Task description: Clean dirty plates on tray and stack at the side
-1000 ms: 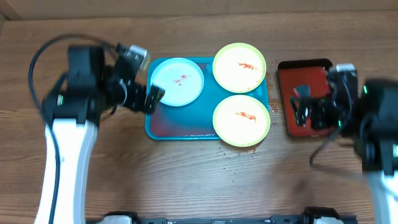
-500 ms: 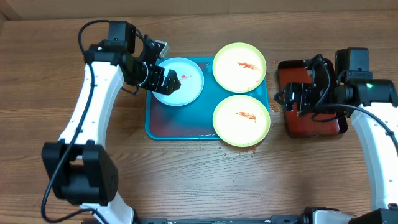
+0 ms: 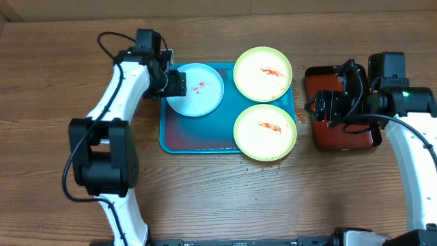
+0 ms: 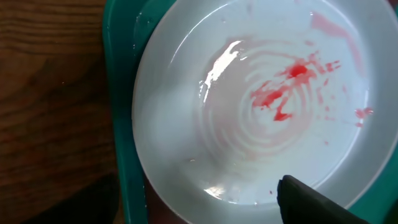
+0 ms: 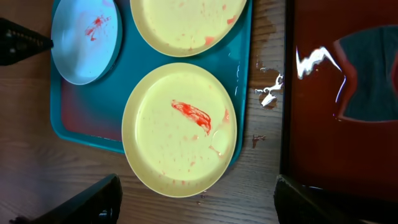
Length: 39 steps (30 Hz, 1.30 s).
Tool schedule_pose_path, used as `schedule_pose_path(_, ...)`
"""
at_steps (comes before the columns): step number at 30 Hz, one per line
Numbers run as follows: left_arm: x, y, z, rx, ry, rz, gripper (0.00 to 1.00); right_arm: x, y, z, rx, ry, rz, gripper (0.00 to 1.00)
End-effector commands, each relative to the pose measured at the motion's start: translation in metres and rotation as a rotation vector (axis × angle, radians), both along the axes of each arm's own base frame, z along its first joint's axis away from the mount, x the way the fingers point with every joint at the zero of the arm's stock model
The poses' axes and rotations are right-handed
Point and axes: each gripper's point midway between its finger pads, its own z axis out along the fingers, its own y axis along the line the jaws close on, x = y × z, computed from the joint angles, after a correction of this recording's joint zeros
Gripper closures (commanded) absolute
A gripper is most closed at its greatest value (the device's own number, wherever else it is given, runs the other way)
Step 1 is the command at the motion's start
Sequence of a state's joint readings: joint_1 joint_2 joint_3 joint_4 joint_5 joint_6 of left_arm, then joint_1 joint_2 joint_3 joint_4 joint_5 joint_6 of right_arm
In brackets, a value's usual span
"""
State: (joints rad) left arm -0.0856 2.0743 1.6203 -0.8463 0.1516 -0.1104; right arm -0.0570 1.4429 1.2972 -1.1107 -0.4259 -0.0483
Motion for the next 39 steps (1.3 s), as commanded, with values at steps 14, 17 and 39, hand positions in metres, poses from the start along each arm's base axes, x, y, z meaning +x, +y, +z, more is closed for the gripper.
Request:
schedule_pose_path(14, 0.003, 0.008, -0.044, 0.061, 0.083, 0.137, 0.49, 0.006, 0.000, 0.009, -0.008, -0.031, 0.003, 0.20)
schedule_pose_path(17, 0.005, 0.009, -0.044, 0.059, 0.078, 0.163, 0.57, 0.006, 0.000, 0.009, -0.008, -0.031, 0.003, 0.20)
schedule_pose_path(39, -0.003, 0.013, -0.046, 0.105, 0.092, 0.063, 0.96, 0.026, -0.076, -0.008, -0.337, -0.012, -0.363, 0.04)
